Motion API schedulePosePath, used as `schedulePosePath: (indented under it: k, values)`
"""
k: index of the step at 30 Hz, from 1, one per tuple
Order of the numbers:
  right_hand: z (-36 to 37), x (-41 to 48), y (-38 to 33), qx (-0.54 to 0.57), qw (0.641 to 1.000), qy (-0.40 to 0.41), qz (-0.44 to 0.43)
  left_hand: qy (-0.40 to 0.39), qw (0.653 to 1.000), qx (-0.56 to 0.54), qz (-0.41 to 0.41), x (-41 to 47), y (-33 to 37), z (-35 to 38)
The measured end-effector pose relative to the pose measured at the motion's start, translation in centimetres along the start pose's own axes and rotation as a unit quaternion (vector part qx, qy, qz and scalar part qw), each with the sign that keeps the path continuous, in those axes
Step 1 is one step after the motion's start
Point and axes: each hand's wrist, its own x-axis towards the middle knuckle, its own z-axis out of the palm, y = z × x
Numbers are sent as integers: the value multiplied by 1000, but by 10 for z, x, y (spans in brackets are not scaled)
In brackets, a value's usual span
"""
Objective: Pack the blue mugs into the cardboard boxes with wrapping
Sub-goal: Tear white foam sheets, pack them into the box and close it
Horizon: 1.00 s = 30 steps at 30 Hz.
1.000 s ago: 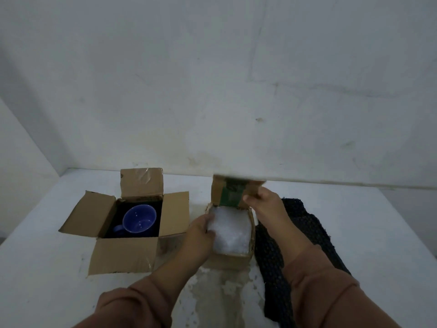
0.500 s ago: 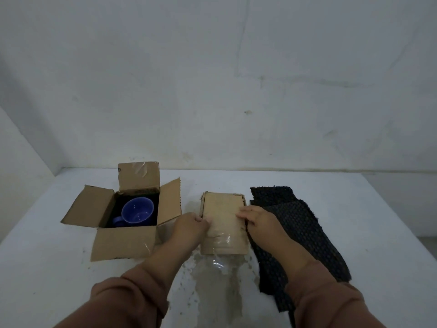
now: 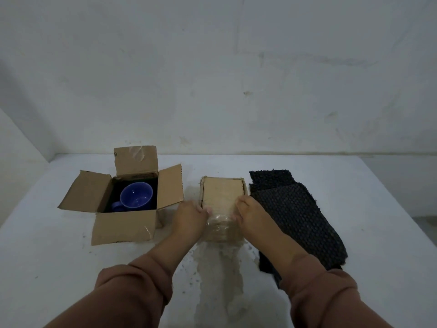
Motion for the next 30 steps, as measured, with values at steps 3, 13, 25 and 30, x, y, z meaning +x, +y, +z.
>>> schedulePosePath:
  k: [3, 13, 25, 30]
  values:
    - [9, -2, 4, -11, 1000, 20, -11, 20, 996, 47, 69, -1, -4, 2]
    - [25, -8, 3, -149, 984, 25, -92, -139, 877, 349, 299, 9, -18, -10]
    - [49, -2, -16, -182, 974, 130, -27, -55, 874, 390, 285, 2, -27, 13]
    - [56, 2, -5, -199, 954, 212, -77, 11, 847, 429, 313, 6, -37, 22]
